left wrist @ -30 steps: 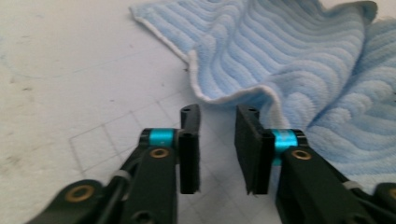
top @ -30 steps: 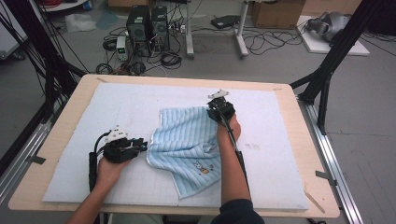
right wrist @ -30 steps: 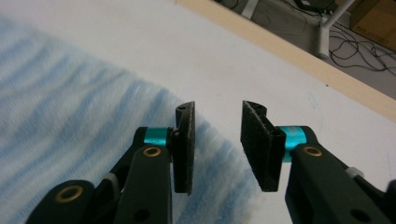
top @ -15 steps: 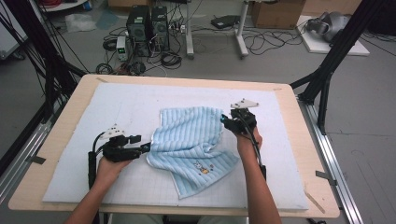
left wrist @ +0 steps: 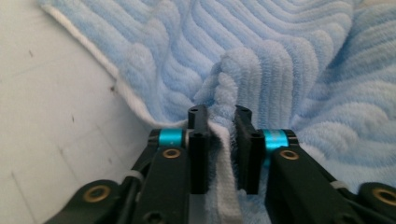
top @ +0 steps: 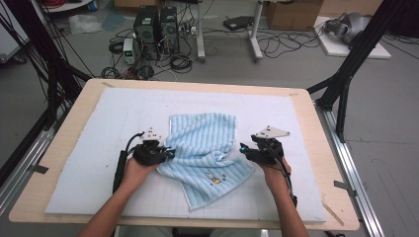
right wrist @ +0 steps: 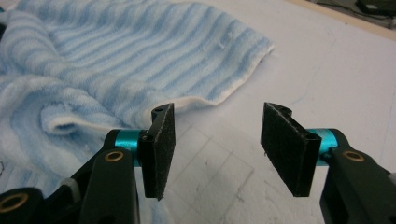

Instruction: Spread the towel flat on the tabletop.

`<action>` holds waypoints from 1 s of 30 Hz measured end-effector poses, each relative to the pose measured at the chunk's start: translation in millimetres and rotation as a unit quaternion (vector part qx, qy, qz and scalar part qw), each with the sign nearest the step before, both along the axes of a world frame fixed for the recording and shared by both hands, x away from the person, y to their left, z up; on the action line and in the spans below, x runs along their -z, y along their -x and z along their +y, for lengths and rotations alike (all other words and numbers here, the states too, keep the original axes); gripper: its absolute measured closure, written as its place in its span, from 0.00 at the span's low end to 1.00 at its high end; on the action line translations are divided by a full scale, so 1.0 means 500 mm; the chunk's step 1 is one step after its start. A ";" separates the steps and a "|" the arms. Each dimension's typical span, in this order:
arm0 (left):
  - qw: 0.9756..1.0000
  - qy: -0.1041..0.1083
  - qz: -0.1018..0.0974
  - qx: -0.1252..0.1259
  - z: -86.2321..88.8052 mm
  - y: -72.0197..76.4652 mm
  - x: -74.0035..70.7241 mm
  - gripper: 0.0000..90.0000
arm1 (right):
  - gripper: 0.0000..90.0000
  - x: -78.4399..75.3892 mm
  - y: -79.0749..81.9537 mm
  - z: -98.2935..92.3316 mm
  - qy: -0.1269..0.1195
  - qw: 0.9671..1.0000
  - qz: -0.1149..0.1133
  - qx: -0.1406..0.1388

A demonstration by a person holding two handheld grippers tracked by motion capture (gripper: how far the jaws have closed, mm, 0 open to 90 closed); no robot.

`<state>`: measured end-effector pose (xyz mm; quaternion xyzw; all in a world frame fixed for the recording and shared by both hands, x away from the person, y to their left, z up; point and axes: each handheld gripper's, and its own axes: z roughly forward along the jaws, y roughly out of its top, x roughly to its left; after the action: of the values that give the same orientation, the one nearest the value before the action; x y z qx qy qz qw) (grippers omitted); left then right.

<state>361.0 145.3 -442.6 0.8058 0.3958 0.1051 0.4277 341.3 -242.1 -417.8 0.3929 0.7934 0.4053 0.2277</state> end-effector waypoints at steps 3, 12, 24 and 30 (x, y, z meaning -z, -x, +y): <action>1.000 0.009 -0.001 -0.019 0.001 -0.027 -0.013 0.89 | 0.55 0.009 -0.009 -0.003 -0.011 1.000 0.004 0.003; 0.998 0.037 0.009 -0.044 0.008 -0.055 0.000 0.89 | 0.51 0.019 -0.049 0.089 -0.005 0.998 0.040 -0.052; 0.997 0.046 -0.004 -0.060 0.014 -0.117 -0.001 0.89 | 0.93 0.028 -0.132 0.136 0.088 0.995 0.029 -0.030; 0.997 0.045 -0.020 -0.063 0.013 -0.148 -0.005 0.89 | 0.93 0.027 -0.175 0.137 0.082 0.997 0.006 0.003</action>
<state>435.0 151.8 -440.4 0.7569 0.4419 0.1300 0.4635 428.8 -173.7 -431.0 0.3782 0.8241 0.3356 0.2554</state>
